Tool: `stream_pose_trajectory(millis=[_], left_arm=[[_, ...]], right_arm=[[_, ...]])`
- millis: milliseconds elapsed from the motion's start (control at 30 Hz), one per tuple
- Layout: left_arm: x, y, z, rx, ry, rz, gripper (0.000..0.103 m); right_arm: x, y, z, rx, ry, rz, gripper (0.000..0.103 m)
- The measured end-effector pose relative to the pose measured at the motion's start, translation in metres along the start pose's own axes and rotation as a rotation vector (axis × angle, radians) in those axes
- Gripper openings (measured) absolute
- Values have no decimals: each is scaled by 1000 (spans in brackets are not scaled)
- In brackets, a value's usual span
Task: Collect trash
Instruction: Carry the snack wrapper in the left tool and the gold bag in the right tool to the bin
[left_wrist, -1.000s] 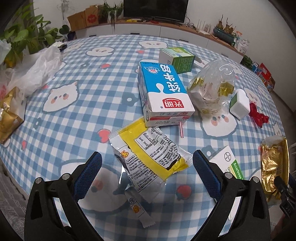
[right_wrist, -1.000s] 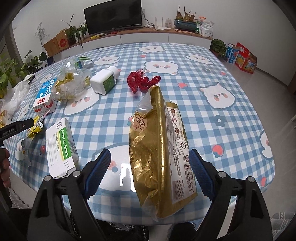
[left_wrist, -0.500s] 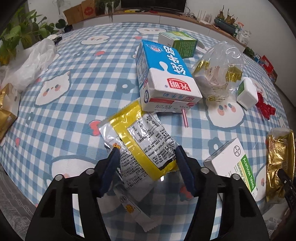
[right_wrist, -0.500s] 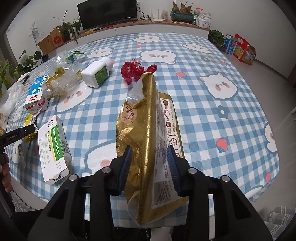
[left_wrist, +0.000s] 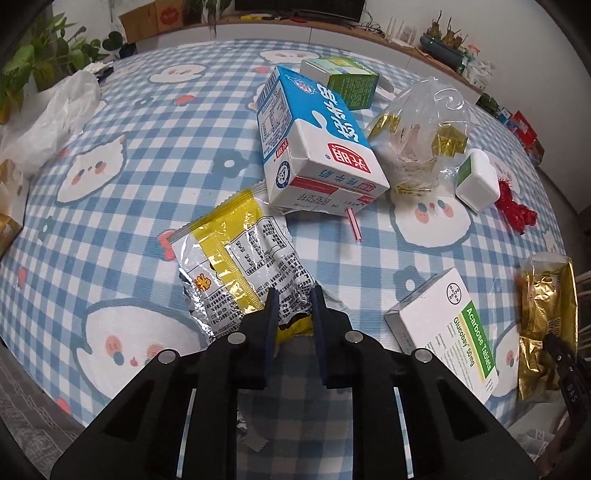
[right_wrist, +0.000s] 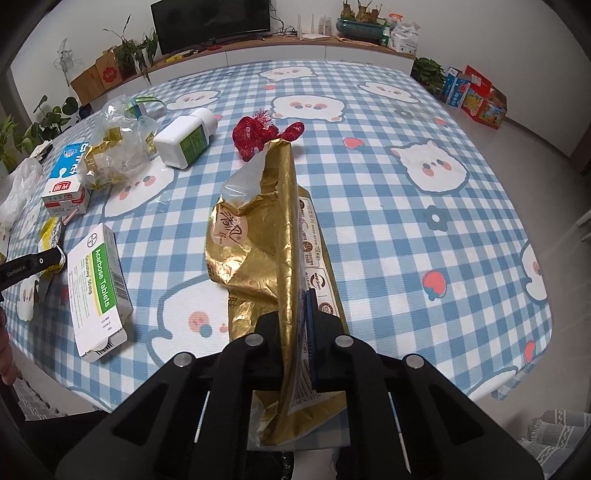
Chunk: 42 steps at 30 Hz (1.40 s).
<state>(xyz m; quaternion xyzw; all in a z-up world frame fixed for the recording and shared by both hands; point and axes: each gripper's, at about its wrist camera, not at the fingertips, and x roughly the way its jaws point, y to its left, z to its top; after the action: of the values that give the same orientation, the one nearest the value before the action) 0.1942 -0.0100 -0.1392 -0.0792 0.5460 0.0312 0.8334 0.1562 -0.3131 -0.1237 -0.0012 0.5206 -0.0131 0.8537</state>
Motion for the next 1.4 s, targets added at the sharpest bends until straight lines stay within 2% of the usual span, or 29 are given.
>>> stream_pose_trajectory(millis=[67,100,433,1400], left_arm=[[-1,-1,0,4,-2,5,8],[-2,-2,-1,11,-1,13,7],[-18,7,-16,24,-24,33,7],[-93,6,-64,50,-85,-20,7]], right_arm=[[-1,-1,0,2,-2,0,5],[-2,-2,-1,4,-3,1,5],[-13,-2,-6,10,-11,9,4],[-79,4,-34,4,-74,28,3]])
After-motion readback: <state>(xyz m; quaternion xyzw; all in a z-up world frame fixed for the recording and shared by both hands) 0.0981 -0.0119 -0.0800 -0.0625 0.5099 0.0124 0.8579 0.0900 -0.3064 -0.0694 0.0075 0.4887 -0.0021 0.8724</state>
